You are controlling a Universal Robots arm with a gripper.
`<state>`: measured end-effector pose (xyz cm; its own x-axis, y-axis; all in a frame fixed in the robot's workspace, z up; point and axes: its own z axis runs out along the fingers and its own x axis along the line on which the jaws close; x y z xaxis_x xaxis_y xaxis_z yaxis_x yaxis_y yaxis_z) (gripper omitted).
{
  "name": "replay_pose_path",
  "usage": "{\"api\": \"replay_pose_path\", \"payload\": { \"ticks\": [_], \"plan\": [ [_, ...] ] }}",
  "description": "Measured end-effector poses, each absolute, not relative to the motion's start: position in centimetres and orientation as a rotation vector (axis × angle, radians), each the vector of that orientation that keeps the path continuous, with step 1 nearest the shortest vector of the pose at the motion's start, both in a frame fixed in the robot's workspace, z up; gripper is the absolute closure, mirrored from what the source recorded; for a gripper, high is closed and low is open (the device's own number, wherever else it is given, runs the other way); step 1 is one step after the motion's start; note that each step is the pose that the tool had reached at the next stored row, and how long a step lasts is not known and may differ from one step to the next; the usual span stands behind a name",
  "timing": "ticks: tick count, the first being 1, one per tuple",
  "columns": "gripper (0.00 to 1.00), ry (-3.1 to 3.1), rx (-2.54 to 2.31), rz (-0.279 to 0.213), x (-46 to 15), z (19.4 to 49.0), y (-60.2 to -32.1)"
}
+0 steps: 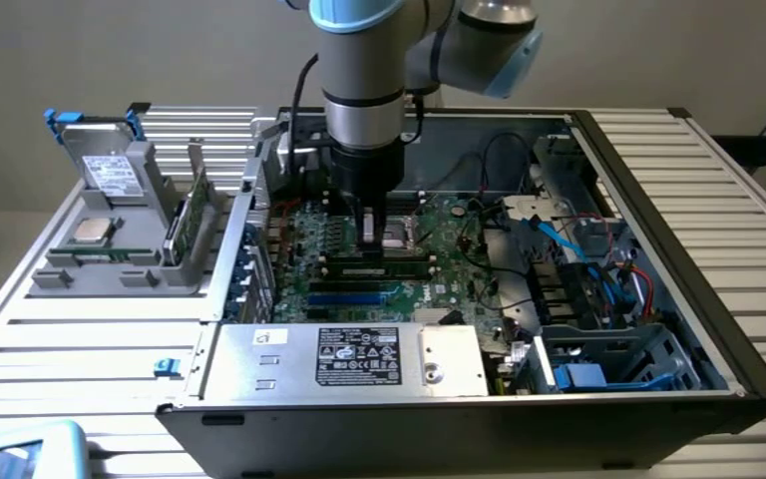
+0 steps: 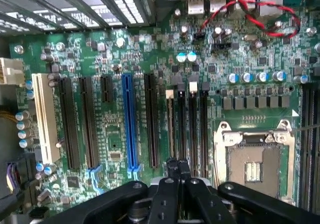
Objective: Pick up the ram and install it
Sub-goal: 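Press down the ram until it locks into place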
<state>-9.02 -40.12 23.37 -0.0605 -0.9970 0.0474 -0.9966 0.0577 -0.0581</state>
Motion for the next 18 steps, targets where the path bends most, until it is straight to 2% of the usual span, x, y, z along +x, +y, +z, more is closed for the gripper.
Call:
{"api": "replay_pose_path", "payload": {
  "ticks": [7,12,18],
  "plan": [
    [0.89,2.284,-2.152,-0.113,-8.1,25.7,-40.1],
    [0.89,2.298,-2.167,-0.084,-7.5,26.0,-40.1],
    [0.89,2.298,-2.168,-0.084,-7.5,26.0,-40.1]
  ]
}}
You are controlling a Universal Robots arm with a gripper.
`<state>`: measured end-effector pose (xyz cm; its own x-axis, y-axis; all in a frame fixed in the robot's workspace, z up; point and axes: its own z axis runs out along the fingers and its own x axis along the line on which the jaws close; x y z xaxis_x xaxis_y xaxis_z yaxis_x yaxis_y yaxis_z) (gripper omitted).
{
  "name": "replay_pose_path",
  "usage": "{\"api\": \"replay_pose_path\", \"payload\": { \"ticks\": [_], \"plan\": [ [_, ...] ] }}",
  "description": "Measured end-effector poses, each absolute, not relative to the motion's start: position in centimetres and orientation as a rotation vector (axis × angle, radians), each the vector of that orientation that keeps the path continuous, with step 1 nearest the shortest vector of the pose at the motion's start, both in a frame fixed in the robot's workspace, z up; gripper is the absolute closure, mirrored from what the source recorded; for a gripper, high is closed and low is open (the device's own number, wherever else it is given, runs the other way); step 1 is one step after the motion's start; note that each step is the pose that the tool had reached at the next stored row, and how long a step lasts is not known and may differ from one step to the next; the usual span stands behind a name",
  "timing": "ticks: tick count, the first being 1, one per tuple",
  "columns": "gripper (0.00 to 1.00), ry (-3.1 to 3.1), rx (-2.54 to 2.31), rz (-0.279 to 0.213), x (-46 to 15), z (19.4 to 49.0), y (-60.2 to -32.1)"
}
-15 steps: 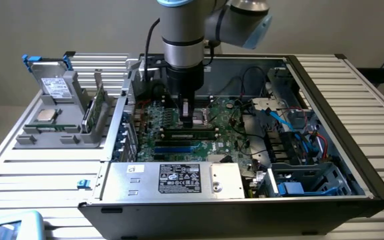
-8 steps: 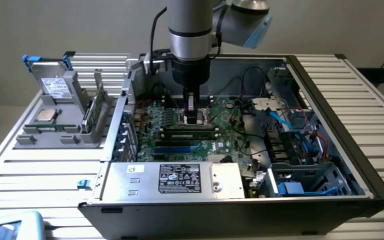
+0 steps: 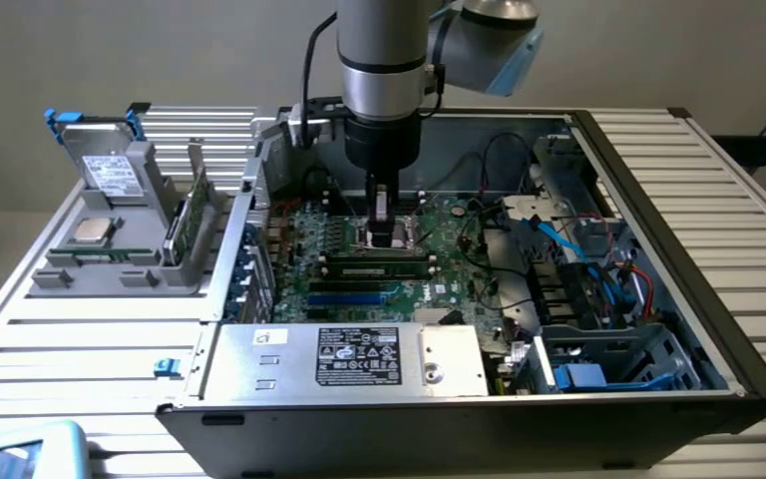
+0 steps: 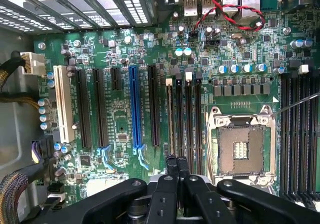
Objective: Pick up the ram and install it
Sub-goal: 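Press down the ram until it locks into place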
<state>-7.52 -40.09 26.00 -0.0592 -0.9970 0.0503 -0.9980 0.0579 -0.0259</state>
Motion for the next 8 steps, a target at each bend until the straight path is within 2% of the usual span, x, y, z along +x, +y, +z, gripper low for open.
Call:
{"api": "replay_pose_path", "payload": {
  "ticks": [8],
  "plan": [
    [0.89,-2.277,2.134,0.084,-7.52,26.00,-40.09]
  ]
}}
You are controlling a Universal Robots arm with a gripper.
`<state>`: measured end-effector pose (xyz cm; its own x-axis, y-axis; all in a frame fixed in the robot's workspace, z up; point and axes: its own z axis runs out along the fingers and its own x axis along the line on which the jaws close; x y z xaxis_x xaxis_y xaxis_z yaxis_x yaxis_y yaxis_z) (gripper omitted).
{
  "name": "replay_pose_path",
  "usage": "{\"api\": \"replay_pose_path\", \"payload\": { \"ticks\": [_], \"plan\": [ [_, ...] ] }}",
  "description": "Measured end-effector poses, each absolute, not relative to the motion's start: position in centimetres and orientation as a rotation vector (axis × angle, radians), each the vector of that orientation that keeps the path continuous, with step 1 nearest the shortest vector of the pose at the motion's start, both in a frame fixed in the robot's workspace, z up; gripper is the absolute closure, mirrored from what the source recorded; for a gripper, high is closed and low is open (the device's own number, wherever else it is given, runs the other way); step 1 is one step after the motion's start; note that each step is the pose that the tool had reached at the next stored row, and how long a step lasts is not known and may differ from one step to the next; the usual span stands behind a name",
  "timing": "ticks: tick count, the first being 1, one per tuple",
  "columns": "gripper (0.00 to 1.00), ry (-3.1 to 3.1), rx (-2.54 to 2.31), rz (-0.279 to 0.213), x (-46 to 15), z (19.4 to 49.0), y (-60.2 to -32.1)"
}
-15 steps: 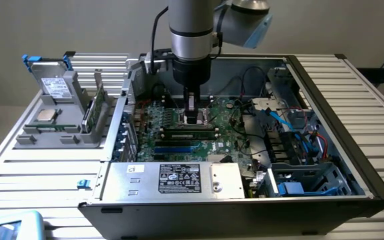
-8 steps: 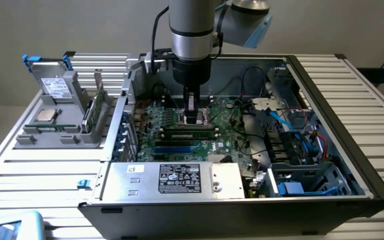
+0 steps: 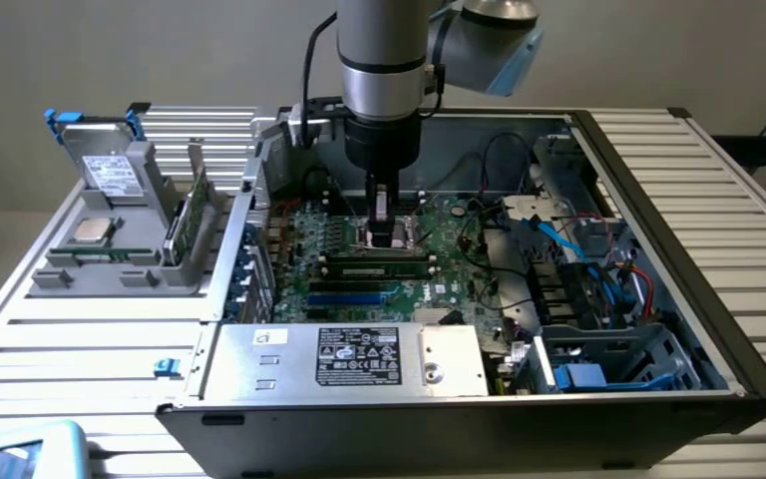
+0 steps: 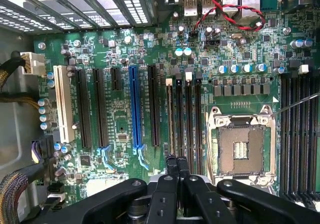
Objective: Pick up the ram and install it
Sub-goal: 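Press down the ram until it locks into place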
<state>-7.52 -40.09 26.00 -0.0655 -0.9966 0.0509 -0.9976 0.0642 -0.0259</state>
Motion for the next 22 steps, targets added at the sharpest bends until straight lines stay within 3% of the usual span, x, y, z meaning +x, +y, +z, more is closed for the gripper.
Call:
{"api": "replay_pose_path", "payload": {
  "ticks": [22],
  "plan": [
    [0.89,-2.610,1.695,0.077,-7.52,25.97,-40.09]
  ]
}}
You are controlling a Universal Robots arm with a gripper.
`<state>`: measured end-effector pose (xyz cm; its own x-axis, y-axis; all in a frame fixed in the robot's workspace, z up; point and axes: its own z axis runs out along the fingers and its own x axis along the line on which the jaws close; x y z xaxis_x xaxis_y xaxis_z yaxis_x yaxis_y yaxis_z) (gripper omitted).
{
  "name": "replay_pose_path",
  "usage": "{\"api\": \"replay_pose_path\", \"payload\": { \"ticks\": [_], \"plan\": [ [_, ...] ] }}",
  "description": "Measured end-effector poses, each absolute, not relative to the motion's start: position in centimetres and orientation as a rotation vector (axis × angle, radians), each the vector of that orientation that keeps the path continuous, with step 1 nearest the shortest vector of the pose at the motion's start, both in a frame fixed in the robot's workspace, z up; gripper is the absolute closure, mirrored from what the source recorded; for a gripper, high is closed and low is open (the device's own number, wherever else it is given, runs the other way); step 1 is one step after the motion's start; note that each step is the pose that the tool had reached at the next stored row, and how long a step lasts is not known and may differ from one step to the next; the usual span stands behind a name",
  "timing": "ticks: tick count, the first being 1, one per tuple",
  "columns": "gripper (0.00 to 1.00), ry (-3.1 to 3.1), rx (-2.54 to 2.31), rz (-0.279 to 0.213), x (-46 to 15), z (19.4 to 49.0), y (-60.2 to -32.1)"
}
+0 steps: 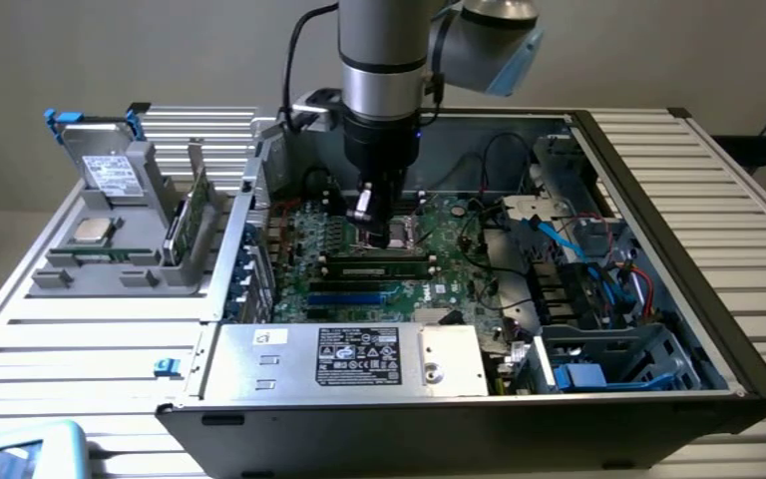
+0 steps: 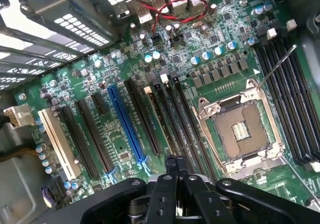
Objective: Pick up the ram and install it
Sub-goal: 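Press down the ram until it locks into place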
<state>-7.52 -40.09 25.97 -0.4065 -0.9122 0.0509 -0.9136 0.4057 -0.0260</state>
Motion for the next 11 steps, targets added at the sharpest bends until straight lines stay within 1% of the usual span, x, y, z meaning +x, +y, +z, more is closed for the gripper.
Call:
{"api": "replay_pose_path", "payload": {
  "ticks": [11],
  "plan": [
    [0.89,-2.748,1.451,0.073,-7.52,25.95,-40.09]
  ]
}}
